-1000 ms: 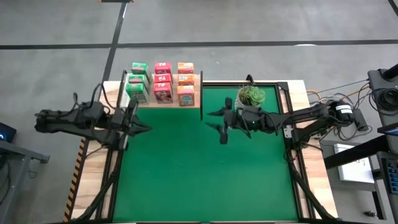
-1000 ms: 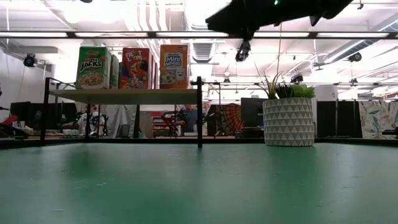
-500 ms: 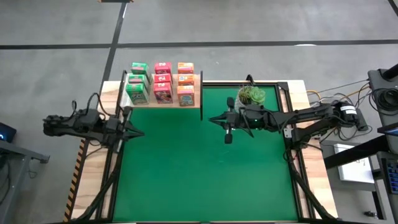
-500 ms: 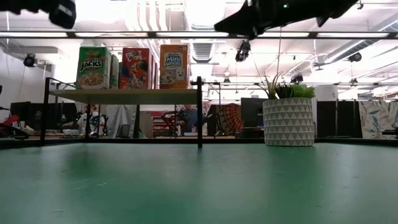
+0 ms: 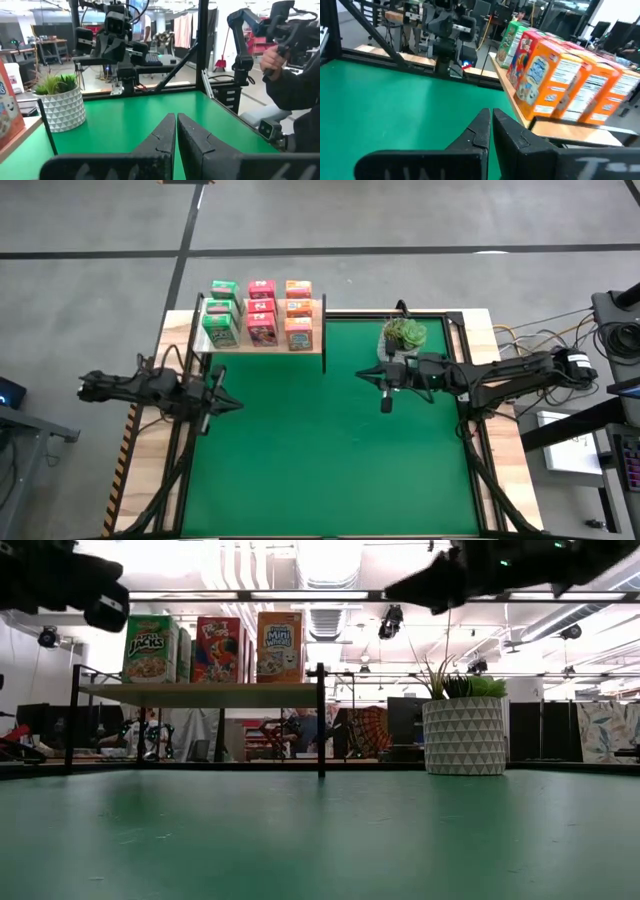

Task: Stack cereal on shelf
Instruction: Return to Home Position

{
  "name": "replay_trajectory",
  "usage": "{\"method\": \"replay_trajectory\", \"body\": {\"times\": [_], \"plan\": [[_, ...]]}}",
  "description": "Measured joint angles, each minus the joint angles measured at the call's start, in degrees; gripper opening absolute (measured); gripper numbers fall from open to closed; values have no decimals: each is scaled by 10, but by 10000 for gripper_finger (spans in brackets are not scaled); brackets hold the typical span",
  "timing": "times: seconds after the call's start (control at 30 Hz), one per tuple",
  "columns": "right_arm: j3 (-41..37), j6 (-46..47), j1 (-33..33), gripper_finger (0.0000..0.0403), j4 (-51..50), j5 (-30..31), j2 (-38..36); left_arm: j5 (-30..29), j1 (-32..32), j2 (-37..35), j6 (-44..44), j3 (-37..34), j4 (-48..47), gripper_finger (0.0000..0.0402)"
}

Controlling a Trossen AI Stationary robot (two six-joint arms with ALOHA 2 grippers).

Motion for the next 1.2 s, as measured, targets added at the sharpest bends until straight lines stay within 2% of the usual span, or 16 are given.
{"method": "replay_trajectory", "body": {"times": [0.27, 0.83, 1.2], "plan": [[-76, -1, -5, 9, 28, 0, -93, 0, 0, -15, 12, -57, 69, 0], [-221, -6, -6, 9, 49, 0, -296, -1, 1, -32, 27, -90, 77, 0], [-273, -15, -6, 9, 48, 0, -405, -13, 1, -32, 24, -90, 78, 0]]}}
